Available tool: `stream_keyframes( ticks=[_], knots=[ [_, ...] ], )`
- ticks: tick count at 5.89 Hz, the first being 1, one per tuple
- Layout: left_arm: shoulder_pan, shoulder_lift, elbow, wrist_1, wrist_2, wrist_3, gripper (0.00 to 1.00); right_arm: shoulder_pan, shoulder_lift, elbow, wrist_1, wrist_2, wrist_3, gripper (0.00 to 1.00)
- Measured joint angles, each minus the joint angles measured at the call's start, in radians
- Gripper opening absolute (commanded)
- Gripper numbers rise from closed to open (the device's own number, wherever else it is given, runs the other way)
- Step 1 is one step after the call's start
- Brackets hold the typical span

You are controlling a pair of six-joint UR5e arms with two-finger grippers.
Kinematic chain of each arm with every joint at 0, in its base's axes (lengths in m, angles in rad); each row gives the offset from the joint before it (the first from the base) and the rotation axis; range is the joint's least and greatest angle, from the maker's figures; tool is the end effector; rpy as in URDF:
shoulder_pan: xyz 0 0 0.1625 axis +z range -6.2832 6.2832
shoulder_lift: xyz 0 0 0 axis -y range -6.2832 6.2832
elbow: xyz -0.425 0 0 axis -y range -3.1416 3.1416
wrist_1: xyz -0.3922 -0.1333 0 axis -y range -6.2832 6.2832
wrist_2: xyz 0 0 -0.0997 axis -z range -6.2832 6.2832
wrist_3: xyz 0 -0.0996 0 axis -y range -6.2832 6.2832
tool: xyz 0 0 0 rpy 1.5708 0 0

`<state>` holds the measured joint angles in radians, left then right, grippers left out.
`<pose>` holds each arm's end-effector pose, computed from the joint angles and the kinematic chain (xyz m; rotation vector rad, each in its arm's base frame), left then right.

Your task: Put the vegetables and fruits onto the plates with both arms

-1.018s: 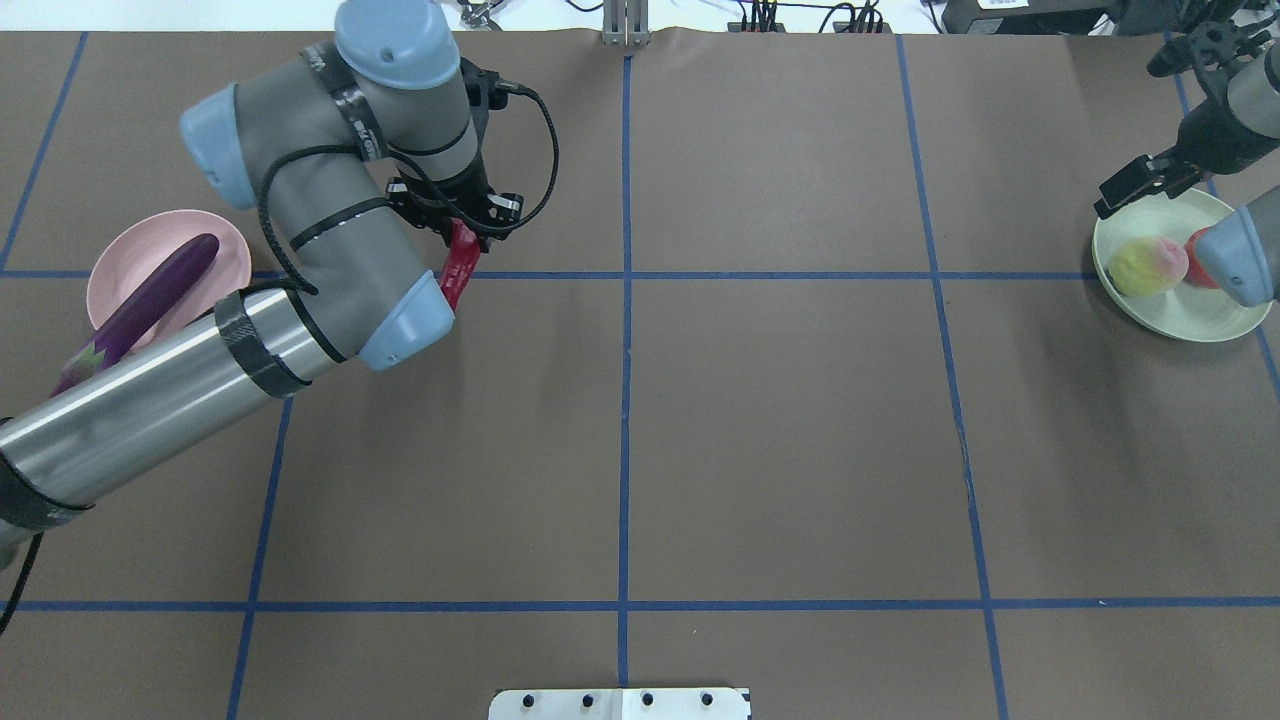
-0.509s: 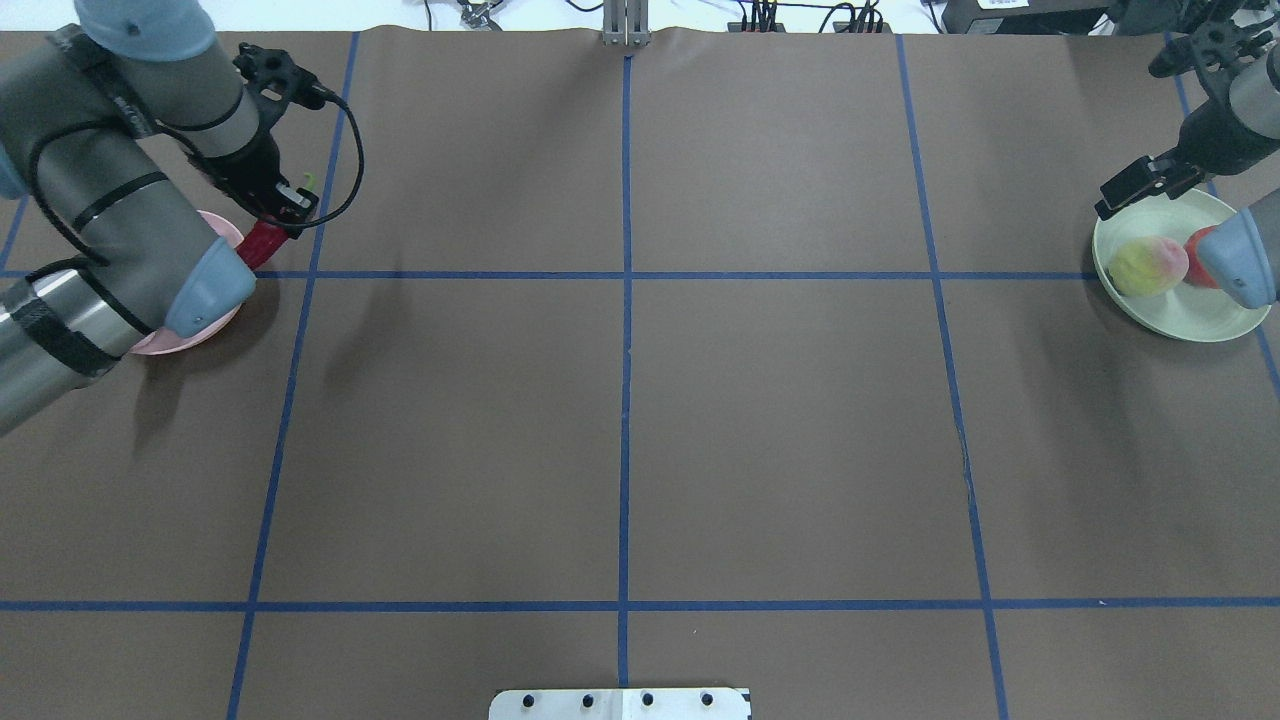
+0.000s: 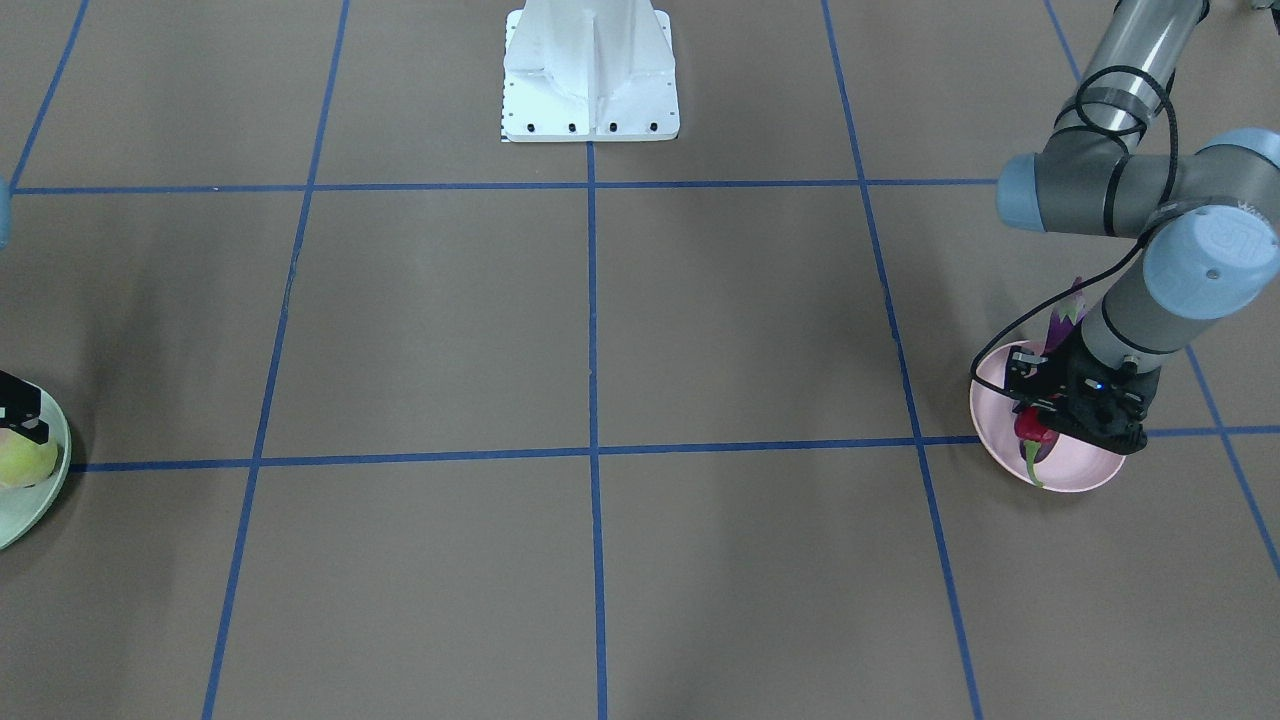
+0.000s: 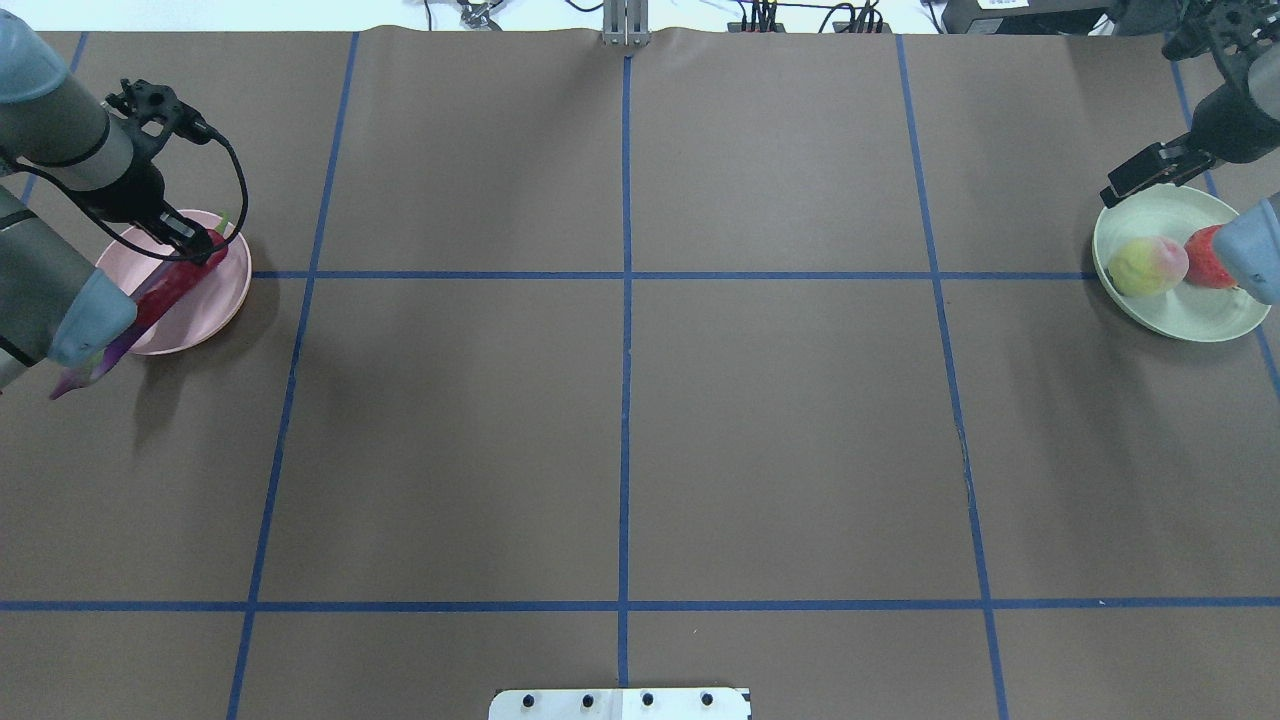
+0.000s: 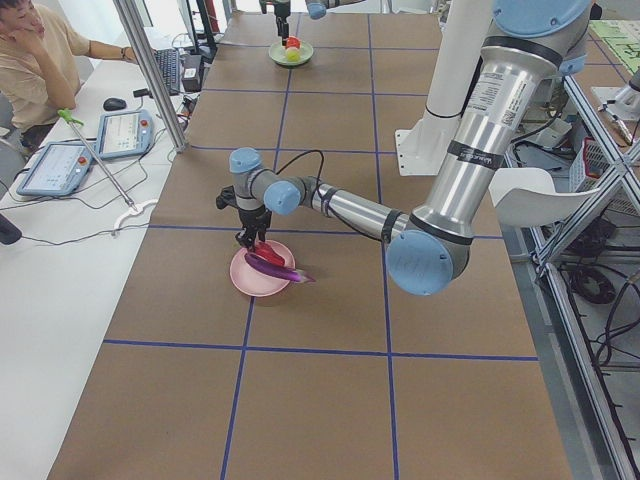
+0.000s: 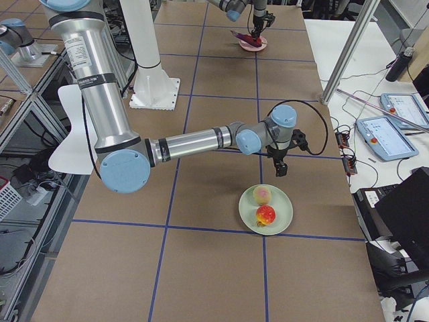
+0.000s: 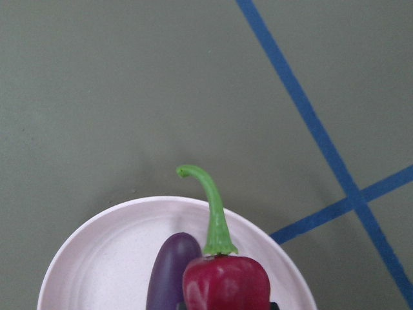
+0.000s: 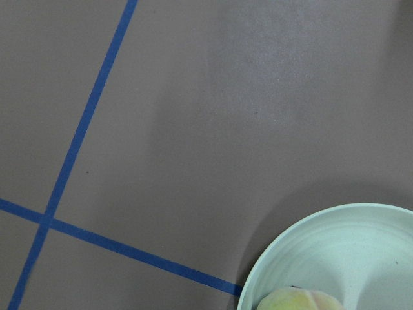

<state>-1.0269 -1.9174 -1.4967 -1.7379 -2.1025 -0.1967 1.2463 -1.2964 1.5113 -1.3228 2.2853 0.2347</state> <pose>0.2649 -0.5981 0.4919 0.2125 0.6482 0.4506 -0.1336 -0.6104 0.5108 0.2325 -0.7977 -0.2499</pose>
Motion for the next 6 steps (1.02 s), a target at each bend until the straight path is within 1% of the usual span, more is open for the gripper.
stream_keyframes(
  ticks=[2,3,4,5,6],
  knots=[
    [-0.013,0.011,-0.003,-0.003,-0.003,-0.090,1.00,0.097,-0.019,0.020,-0.029,0.026,-0.007,0.99],
    [-0.040,0.011,-0.004,0.001,-0.027,-0.111,1.00,0.149,-0.029,0.058,-0.101,0.030,-0.032,0.99],
    [-0.086,0.019,-0.006,0.004,-0.081,-0.112,1.00,0.194,-0.053,0.114,-0.209,0.030,-0.112,0.99],
    [-0.148,0.044,-0.012,0.006,-0.132,-0.108,1.00,0.242,-0.094,0.161,-0.310,0.029,-0.219,0.99],
    [-0.221,0.080,-0.020,0.008,-0.155,-0.091,1.00,0.279,-0.158,0.190,-0.357,0.024,-0.285,0.99]
  ],
)
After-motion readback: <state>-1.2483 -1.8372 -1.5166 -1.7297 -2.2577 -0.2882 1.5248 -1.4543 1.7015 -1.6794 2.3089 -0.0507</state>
